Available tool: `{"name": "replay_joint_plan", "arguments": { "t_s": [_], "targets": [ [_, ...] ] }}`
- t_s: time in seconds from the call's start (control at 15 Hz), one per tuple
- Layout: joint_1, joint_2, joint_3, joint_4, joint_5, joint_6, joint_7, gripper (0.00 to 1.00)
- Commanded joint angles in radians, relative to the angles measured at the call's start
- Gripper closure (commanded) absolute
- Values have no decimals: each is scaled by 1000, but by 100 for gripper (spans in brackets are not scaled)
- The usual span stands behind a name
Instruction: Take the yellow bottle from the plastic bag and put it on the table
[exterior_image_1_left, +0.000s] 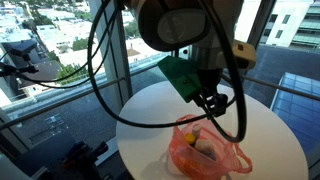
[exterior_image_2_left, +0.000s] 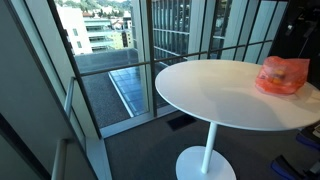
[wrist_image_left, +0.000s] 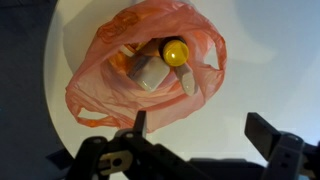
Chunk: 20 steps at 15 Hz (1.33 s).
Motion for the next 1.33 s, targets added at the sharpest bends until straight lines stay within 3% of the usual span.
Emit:
{"name": "replay_joint_plan", "arguments": {
  "t_s": [0.0, 0.47, 0.8, 1.27],
  "targets": [
    [-26, 63, -15, 65, 46, -45, -112, 0],
    [-84, 180, -23, 167, 12, -144, -165, 0],
    [-88, 167, -11, 151, 19, -110, -142, 0],
    [-105, 257, -2, 185, 43, -85, -184, 0]
  ]
}}
